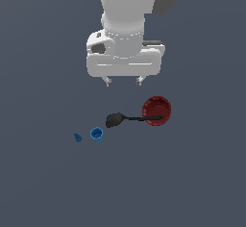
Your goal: Pick up a designated object from a clutter of objects.
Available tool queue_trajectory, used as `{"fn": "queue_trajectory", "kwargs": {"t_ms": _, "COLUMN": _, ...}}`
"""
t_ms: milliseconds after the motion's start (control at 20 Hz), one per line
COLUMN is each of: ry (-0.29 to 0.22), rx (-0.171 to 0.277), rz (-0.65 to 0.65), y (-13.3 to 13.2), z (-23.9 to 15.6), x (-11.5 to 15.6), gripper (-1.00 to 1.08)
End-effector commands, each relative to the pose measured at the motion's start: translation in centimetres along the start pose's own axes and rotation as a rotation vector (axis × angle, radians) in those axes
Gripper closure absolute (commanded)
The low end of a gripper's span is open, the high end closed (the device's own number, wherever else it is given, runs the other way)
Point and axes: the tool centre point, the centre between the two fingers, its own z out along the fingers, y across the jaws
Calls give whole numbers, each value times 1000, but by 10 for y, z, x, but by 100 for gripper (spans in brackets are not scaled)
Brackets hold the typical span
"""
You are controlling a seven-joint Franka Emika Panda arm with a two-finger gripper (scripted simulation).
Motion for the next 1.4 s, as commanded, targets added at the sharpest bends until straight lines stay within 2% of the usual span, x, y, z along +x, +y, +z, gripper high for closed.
{"fn": "queue_trajectory", "kwargs": {"t_ms": 0, "ry": 0, "rx": 0, "rz": 0, "y": 0, "z": 0, "x": 0, "gripper": -20}}
{"fn": "queue_trajectory", "kwargs": {"t_ms": 500, "ry": -7, "rx": 9, "rz": -11, "y": -3, "z": 3, "x": -1, "gripper": -20}}
{"fn": "queue_trajectory", "kwargs": {"t_ms": 750, "ry": -27, "rx": 16, "rz": -11, "y": -9, "z": 9, "x": 1, "gripper": -20}}
{"fn": "queue_trajectory", "kwargs": {"t_ms": 1050, "ry": -88, "rx": 36, "rz": -12, "y": -28, "z": 28, "x": 6, "gripper": -20}}
{"fn": "queue_trajectory", "kwargs": {"t_ms": 1350, "ry": -194, "rx": 67, "rz": -13, "y": -62, "z": 61, "x": 10, "gripper": -20}}
